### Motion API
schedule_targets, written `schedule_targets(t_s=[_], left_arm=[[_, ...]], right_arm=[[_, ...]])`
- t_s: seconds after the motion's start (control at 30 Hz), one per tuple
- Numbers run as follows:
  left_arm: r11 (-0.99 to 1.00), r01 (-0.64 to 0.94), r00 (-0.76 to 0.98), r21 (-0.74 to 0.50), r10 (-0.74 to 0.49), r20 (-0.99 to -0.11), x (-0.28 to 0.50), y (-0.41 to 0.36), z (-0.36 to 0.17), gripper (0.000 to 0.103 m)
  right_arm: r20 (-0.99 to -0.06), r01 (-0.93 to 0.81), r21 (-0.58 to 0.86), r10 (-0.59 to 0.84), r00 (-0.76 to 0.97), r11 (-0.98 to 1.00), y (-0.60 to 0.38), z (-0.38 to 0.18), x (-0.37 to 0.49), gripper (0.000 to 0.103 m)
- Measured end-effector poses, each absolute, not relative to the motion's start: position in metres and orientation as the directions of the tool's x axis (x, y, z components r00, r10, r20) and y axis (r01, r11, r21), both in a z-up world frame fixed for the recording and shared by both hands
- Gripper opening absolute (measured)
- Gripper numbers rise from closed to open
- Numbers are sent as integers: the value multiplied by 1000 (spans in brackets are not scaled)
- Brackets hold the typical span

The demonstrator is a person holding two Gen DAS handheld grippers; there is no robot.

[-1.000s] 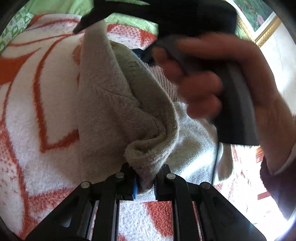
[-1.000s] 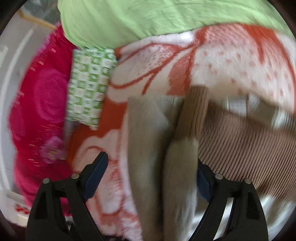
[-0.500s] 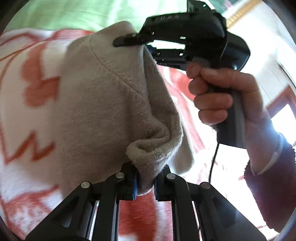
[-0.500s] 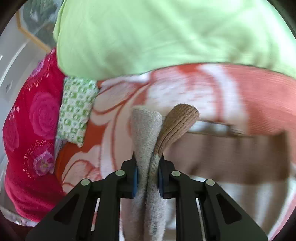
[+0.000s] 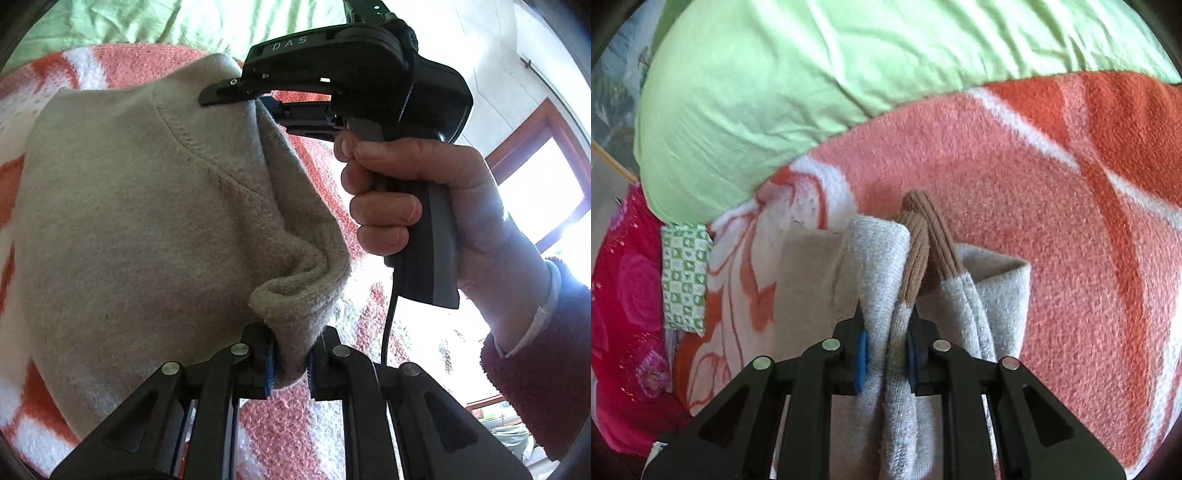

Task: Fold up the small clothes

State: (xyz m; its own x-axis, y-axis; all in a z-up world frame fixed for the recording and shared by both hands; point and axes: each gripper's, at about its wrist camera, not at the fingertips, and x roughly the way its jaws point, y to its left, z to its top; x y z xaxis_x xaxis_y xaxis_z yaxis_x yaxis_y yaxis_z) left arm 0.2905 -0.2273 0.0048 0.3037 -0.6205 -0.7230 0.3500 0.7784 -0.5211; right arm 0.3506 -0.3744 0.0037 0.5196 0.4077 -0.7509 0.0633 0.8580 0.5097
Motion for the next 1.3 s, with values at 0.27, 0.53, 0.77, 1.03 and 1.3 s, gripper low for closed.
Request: schedule_targets(t_s=[0.27,0.53,0.77,1.03,1.3], left_arm=[[786,346,255,-513,-604,-755,301,-238,-25,12],[765,362,204,-533,-622,-756,307,-244,-9,40],[786,279,267,-552,-616,-741,261,-189,9,57],[843,0,326,-538,-509,-797,267,-107,-15,59],[820,-169,362,-547,-465,-808,297,-71,-37,66]], right_arm=[[-794,89,452,355,494,888,-383,-18,357,18],[-826,173,377,247,506,910,-391,-10,331,31],[-782,194,412,237,577,890,-382,37,244,38],[-784,139,471,341,519,871,-362,1,232,38],[-786,124,523,421,452,843,-363,-35,262,38]])
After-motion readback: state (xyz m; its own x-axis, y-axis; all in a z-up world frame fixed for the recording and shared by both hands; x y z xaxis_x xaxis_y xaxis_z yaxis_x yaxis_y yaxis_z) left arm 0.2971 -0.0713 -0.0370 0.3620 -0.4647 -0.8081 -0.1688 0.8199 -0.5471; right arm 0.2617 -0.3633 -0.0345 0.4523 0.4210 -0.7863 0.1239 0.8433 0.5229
